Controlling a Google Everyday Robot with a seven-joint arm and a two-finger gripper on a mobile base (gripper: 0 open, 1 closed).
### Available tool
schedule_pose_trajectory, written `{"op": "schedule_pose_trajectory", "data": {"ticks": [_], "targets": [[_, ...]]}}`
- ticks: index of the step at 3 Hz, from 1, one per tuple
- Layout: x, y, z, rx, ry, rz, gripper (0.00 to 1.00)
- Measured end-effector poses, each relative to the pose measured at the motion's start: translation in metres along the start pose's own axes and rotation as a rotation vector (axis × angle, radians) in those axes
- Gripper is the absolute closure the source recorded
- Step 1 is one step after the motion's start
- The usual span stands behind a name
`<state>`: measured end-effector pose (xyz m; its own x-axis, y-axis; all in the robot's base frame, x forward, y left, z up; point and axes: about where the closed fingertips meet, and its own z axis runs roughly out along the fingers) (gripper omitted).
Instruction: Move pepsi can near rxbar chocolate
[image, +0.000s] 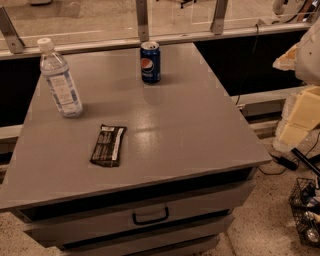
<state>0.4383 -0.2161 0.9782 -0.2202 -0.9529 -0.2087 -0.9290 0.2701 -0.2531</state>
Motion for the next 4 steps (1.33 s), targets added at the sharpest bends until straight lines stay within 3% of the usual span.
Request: {"op": "schedule_pose_trajectory", "data": {"ticks": [1, 2, 3, 4], "targets": [[0.000, 0.000, 0.000, 0.000, 0.000, 0.000, 0.00], [-0.011, -0.018, 0.002, 0.004, -0.049, -0.003, 0.00], [-0.034, -0.071, 0.019, 0.018, -0.123, -0.007, 0.00], [-0.044, -0.095, 0.002, 0.074, -0.166, -0.008, 0.00]]}}
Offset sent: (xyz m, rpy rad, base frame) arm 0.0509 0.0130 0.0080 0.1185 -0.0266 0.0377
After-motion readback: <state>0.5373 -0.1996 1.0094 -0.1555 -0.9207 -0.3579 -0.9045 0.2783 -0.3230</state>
